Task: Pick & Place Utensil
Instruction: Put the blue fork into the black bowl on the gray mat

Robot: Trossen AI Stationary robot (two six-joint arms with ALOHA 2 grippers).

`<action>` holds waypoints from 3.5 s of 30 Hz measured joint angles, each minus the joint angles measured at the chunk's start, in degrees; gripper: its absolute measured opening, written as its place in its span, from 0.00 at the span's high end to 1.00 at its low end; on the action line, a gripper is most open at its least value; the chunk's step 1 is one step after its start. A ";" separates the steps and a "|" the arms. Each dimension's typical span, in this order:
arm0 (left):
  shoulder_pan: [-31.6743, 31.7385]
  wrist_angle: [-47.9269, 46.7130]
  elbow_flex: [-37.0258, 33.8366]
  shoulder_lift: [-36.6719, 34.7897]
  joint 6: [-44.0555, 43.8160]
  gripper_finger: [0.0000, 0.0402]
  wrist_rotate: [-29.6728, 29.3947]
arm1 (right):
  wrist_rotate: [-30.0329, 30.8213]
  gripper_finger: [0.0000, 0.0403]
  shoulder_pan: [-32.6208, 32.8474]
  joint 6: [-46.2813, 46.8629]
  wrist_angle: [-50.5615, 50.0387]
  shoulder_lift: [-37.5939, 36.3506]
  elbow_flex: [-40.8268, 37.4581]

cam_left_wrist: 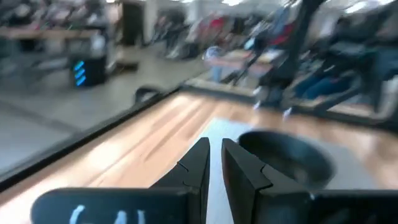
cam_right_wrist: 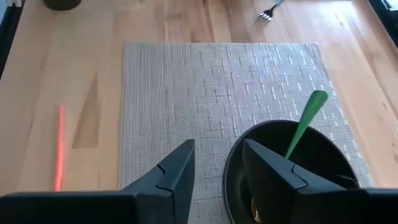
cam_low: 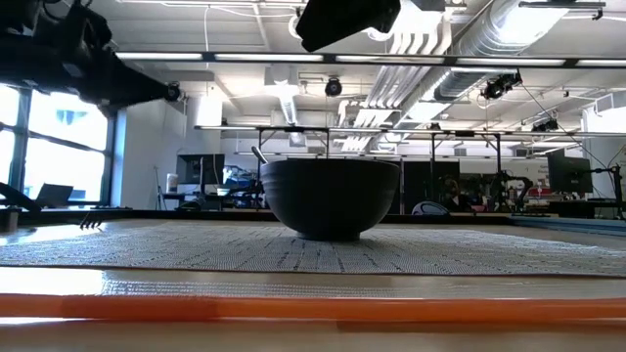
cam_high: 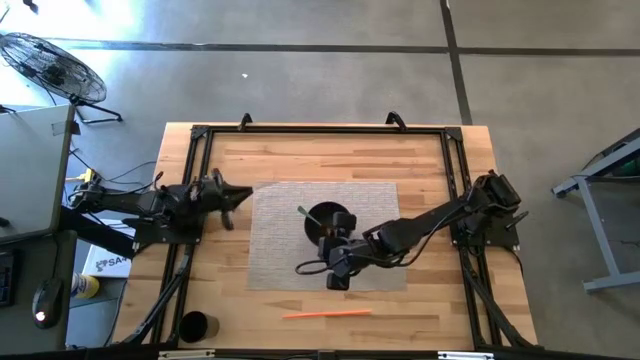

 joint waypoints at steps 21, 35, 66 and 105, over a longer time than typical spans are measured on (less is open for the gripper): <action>0.01 -24.85 20.30 36.19 -44.66 0.90 -23.34 | -3.13 0.68 0.41 -8.25 -0.44 0.00 -0.01; 0.04 -35.23 20.83 51.20 -73.35 0.68 -31.28 | -2.69 0.68 0.22 -10.11 -0.02 0.00 -0.02; 8.04 -44.70 20.79 68.31 -97.63 0.50 -10.69 | -2.45 0.68 -0.48 -13.52 1.79 0.19 -0.02; 4.90 -37.37 20.78 75.26 -97.61 0.97 -12.46 | -5.49 0.68 -2.23 -16.40 10.98 0.70 -5.99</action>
